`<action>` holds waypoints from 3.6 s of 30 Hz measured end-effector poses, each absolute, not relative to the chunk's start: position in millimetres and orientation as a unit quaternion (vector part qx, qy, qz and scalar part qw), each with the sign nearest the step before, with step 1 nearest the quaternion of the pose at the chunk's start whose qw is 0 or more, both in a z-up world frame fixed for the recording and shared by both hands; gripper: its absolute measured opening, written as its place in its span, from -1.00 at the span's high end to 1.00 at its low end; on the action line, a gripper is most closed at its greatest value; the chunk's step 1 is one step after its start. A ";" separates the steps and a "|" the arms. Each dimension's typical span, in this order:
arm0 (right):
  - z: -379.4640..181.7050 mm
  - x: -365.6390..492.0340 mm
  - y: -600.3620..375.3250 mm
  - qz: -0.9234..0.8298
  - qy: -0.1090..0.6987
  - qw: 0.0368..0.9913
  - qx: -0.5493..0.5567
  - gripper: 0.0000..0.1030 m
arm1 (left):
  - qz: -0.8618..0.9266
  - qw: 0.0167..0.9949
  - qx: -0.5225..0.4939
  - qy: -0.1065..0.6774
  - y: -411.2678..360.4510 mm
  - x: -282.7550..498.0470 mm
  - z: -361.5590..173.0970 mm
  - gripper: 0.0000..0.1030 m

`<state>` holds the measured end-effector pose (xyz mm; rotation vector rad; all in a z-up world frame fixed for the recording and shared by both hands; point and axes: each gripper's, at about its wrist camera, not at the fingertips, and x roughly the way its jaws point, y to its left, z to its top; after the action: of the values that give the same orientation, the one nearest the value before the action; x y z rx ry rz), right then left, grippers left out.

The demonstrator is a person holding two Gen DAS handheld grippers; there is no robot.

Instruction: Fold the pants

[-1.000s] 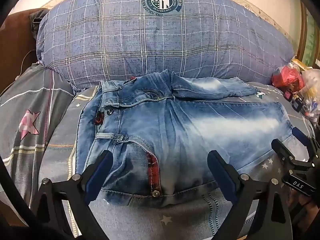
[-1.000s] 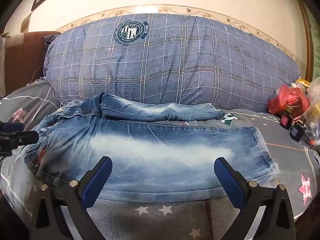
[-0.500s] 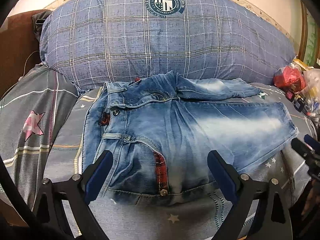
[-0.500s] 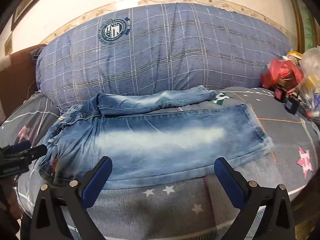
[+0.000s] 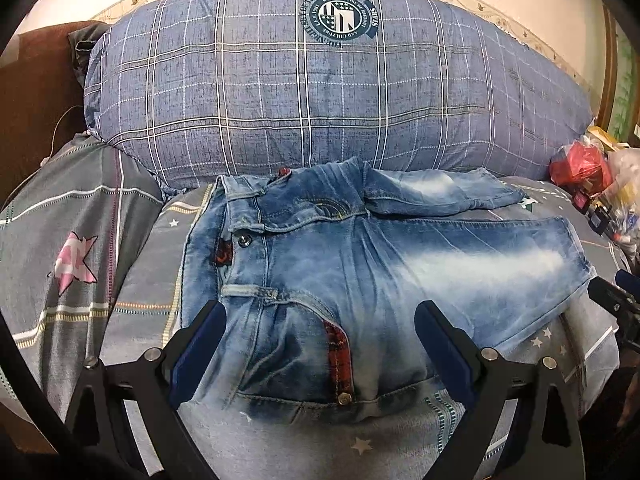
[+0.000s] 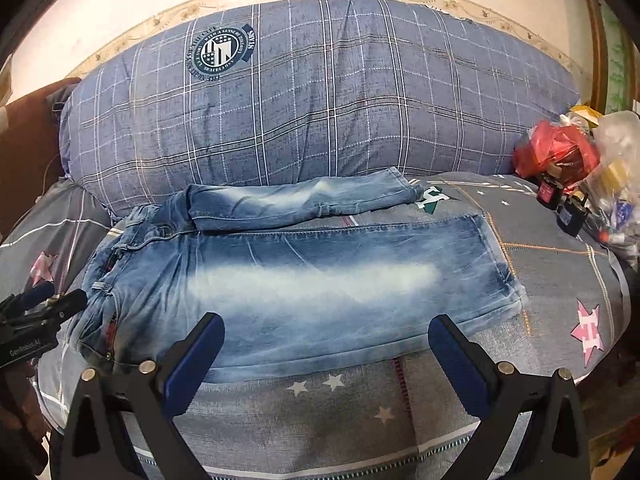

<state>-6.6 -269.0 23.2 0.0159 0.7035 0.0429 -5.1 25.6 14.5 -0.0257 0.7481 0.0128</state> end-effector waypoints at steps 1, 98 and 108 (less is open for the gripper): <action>24.0 -6.3 -267.5 0.018 0.345 0.938 0.004 -1.00 | 0.006 0.931 -0.013 0.364 26.7 -4.9 15.5 -0.85; -43.0 418.7 -396.7 0.030 0.518 0.846 0.125 -0.77 | 0.125 0.841 -0.083 0.519 197.2 284.7 -55.7 -0.85; -62.8 419.3 -388.7 0.035 0.505 0.856 0.099 0.46 | 0.102 0.837 -0.100 0.528 182.5 321.3 -62.1 0.33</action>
<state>419.3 -388.7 -62.8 0.2078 1.0622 0.0732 321.3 182.5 -62.1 -0.2111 1.1184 0.2157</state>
